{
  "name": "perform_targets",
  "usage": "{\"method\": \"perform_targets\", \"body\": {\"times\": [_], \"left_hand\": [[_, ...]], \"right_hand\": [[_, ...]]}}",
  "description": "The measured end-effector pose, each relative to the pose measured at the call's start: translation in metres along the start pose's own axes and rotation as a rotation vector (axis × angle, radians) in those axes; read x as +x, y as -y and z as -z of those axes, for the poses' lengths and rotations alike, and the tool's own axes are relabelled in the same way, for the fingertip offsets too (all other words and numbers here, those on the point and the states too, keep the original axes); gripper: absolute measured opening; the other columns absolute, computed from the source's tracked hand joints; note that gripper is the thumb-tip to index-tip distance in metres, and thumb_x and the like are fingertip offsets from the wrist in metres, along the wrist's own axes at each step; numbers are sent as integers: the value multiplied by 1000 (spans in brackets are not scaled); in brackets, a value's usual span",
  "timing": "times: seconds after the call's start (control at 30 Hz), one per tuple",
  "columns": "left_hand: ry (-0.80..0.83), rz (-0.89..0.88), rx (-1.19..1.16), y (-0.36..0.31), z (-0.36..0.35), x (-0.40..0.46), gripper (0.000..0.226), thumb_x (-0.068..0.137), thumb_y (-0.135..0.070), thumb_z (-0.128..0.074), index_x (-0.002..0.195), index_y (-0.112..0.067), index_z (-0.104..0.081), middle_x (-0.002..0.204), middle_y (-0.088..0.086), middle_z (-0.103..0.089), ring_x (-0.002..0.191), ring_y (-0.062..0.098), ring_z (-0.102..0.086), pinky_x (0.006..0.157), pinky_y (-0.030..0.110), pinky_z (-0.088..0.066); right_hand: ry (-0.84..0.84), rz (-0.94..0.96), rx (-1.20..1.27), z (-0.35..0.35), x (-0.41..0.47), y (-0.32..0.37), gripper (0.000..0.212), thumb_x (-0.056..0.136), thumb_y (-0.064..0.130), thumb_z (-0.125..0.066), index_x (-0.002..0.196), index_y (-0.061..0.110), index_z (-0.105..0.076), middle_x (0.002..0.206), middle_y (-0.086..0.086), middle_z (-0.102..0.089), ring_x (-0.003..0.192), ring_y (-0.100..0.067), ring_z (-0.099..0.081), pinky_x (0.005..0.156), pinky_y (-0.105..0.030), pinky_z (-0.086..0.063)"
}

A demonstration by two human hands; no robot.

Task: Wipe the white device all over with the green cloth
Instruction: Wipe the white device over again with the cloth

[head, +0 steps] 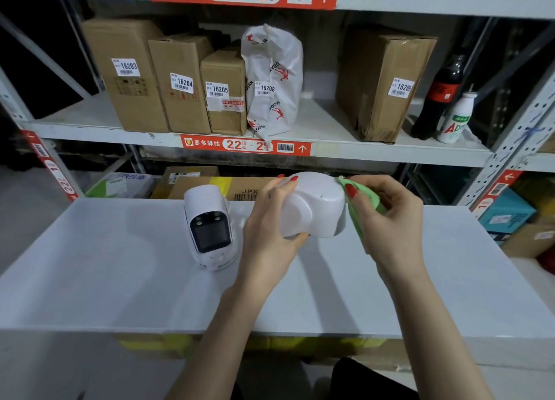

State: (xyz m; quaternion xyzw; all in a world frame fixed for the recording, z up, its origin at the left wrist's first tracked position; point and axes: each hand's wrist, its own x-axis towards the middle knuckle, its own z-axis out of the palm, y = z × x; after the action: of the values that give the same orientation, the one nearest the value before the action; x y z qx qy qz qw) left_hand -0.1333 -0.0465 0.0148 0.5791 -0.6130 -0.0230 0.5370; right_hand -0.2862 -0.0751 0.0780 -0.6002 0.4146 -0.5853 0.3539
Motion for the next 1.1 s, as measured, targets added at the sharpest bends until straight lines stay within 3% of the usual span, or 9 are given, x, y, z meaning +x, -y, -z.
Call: {"method": "perform_targets", "body": {"times": [0.23,0.4,0.63,0.73,0.93,1.1], "left_hand": [[-27,121,-62,-4,4,1,80,64,-16,-90,133,-24,-51,131,-12,-51,119,5,-46,93,37,-51],[7,193,-62,-6,3,-2,81,62,-25,-92,130,-37,-49,123,-18,-55,108,0,-50,89,38,-53],[-8,273,-126,-5,-1,-1,79,59,-33,-94,127,-36,-53,119,-19,-61,112,9,-58,92,39,-53],[-17,291,-111,-4,-2,-1,78,58,-34,-94,126,-32,-55,112,-18,-61,107,11,-59,89,39,-54],[4,386,-149,-4,-2,0,76,57,-31,-91,123,-34,-55,103,-22,-58,101,11,-59,84,41,-56],[6,480,-221,-1,0,1,69,57,-28,-92,114,-39,-55,101,-28,-60,98,12,-65,79,41,-59]], "right_hand": [[179,68,21,-5,-4,4,11,86,4,-68,92,13,-73,95,-2,-72,92,-15,-66,80,-26,-53],[72,198,-209,-9,-5,-2,18,87,2,-65,93,18,-69,95,1,-67,90,-6,-61,77,-17,-47],[275,386,-369,-13,-7,-2,24,80,-4,-68,93,16,-73,96,0,-65,95,-21,-61,79,-38,-51],[283,406,-443,-13,-8,-7,25,81,-3,-67,96,16,-73,97,0,-64,94,-25,-60,76,-42,-52],[122,373,-479,-13,-8,-7,21,84,-1,-66,98,13,-72,95,3,-60,89,-22,-59,73,-30,-49],[291,369,-491,-13,-8,-7,27,80,-4,-66,94,18,-75,92,2,-60,87,-21,-55,73,-34,-48]]}}
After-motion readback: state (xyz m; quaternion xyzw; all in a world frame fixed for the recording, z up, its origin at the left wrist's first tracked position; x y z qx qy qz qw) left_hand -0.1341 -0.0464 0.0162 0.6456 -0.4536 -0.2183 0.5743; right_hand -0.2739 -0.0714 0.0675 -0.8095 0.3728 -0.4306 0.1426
